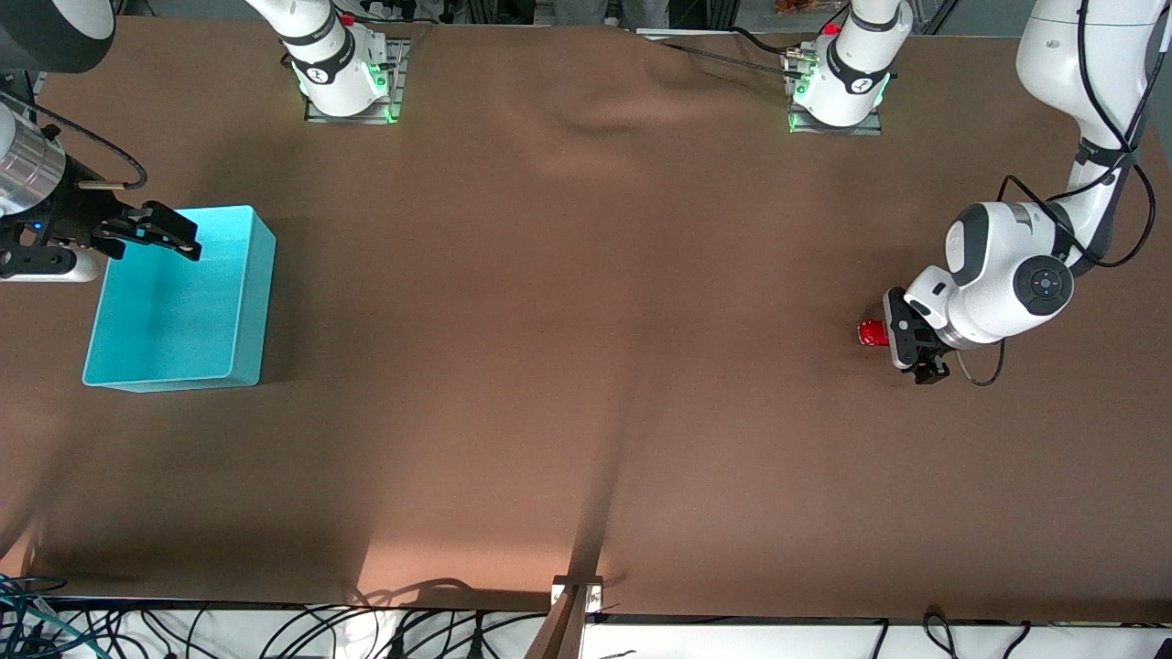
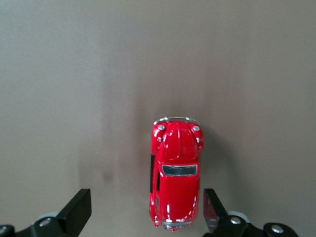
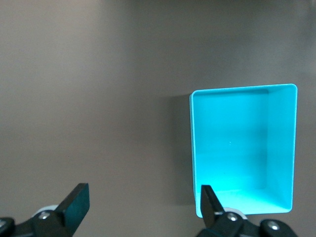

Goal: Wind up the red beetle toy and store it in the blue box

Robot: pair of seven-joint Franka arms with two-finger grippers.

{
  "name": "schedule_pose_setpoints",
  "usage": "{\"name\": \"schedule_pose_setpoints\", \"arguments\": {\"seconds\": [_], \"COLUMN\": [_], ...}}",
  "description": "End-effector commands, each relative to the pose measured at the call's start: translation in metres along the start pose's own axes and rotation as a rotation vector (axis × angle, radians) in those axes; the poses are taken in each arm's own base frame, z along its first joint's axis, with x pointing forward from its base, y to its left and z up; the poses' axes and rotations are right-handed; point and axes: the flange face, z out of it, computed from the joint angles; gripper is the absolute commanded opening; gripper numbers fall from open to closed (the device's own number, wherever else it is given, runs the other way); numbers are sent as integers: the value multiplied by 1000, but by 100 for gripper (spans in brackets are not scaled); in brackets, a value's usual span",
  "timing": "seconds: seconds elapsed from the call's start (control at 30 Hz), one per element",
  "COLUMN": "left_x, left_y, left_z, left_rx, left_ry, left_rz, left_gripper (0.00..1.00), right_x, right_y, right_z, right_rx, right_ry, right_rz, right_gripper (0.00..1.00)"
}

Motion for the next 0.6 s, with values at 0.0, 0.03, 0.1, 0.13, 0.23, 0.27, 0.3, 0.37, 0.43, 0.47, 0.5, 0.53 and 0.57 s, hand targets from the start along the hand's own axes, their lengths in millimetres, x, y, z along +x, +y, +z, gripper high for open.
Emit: {"name": "schedule_pose_setpoints", "arguments": {"seconds": [0.0, 0.03, 0.1, 0.13, 0.23, 0.27, 0.3, 0.37, 0.43, 0.47, 0.5, 0.53, 0.57], "left_x": [1, 1, 2, 1, -2, -2, -2, -2, -1, -1, -1, -1, -1], "left_y": [9, 12, 16, 17, 23, 24, 23, 23, 23, 23, 22, 21, 20], "left_z": [3, 5, 8, 9, 16, 16, 15, 14, 14, 14, 13, 12, 12], "left_rx": [-3, -9, -18, -21, -9, -3, 0, 1, 2, 1, 4, 6, 7], "left_ry": [-14, -14, -14, -13, -9, -9, -10, -10, -10, -10, -10, -9, -9], "left_rz": [39, 40, 41, 39, 36, 36, 39, 38, 54, 72, 89, 101, 109], "left_gripper": [100, 100, 100, 100, 100, 100, 100, 96, 79, 62, 50, 41, 33], "right_x": [-1, -1, -1, -1, -1, -1, -1, -1, -1, -1, -1, -1, -1], "right_y": [1, 1, 1, 1, 1, 1, 1, 1, 1, 1, 1, 1, 1], "right_z": [-4, -4, -4, -4, -4, -4, -5, -4, -4, -5, -4, -5, -5], "right_rx": [2, 2, 2, 2, 2, 2, 2, 2, 2, 2, 2, 2, 2], "right_ry": [-2, -2, -2, -2, -2, -2, 0, -2, -2, 0, -2, 0, 0], "right_rz": [-1, -1, -1, -3, -1, -1, -1, -1, -3, -1, -1, -3, -1], "right_gripper": [100, 100, 100, 100, 100, 100, 100, 100, 100, 100, 100, 100, 100]}}
